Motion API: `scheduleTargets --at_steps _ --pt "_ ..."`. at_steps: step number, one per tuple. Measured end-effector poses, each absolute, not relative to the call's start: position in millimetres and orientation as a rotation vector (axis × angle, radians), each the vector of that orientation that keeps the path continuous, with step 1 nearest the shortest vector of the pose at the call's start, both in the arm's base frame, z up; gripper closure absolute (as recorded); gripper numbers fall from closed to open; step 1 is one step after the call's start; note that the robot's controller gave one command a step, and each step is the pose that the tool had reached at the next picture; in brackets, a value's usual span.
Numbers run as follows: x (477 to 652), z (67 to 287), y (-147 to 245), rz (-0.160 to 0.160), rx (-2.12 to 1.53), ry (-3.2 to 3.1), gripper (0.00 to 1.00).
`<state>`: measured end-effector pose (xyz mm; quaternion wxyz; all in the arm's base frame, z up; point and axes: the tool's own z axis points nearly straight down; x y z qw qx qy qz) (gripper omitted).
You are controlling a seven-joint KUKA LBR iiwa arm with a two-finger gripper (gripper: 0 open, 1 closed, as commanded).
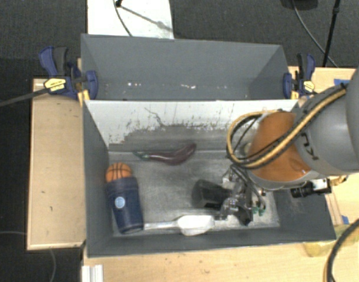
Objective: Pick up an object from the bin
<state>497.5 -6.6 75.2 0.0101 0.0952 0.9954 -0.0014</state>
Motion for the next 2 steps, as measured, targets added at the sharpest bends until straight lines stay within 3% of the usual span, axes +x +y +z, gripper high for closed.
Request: scheduleTargets --at_steps 2 --pt "492.6 92.1 -5.5 -0.002 0.294 3.132 1.00"
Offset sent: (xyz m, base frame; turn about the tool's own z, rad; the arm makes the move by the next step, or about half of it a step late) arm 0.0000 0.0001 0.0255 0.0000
